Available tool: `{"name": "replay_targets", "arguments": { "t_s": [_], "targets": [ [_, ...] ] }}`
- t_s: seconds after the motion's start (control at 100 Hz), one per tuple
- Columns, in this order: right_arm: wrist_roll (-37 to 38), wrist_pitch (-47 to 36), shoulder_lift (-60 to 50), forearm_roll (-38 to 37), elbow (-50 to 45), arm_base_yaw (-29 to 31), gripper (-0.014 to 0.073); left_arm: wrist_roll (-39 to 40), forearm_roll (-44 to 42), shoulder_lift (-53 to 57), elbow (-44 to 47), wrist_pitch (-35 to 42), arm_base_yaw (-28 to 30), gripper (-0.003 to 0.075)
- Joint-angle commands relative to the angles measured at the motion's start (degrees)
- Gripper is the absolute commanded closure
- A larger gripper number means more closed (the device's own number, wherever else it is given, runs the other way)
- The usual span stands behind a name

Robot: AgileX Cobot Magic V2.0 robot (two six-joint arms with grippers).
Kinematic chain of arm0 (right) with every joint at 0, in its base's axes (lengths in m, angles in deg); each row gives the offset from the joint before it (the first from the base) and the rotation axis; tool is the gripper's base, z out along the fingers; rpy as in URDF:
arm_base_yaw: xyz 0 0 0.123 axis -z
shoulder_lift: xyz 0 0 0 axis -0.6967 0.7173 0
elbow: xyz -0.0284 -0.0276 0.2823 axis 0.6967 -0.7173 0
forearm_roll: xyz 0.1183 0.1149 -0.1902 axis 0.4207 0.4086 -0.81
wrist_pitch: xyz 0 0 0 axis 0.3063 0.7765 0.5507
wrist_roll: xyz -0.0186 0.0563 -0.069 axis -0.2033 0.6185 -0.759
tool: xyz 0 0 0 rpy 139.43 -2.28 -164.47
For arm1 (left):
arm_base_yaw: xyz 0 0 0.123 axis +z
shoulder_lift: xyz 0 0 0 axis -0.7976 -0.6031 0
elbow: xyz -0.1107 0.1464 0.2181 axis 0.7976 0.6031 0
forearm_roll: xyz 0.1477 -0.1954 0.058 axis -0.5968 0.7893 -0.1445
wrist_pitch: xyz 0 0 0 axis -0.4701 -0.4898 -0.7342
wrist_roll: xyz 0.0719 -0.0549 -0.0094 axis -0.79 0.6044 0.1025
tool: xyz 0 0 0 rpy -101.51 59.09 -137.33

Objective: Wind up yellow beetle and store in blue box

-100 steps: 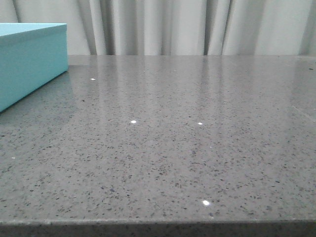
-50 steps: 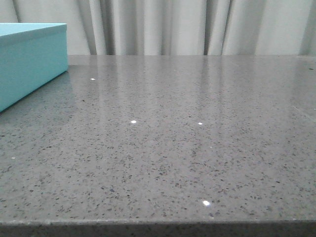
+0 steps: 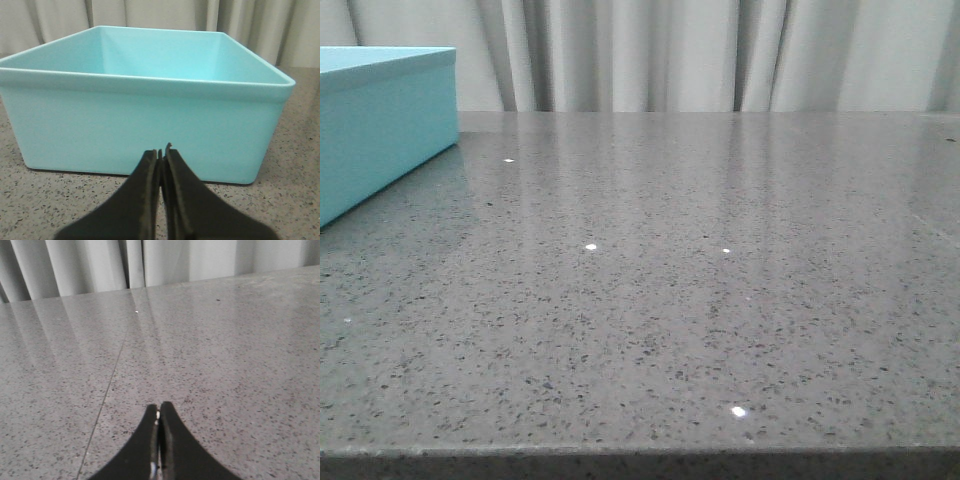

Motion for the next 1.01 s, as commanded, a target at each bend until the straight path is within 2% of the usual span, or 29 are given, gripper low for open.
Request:
{"name": "replay_targets", "arguments": {
  "t_s": [0.0, 0.12, 1.0],
  "targets": [
    [-1.0, -4.0, -1.2, -1.0, 1.1, 1.3, 0.066, 0.3, 0.4, 1.8, 2.5, 4.5, 0.0, 0.0741],
    [-0.6, -3.8, -1.2, -2.8, 1.1, 1.7, 0.066, 0.3, 0.4, 1.8, 2.5, 4.5, 0.0, 0.0741],
    [-0.5, -2.5, -1.2, -2.8, 1.1, 1.7, 0.066, 0.3, 0.4, 1.8, 2.5, 4.5, 0.0, 0.0741]
  ]
}}
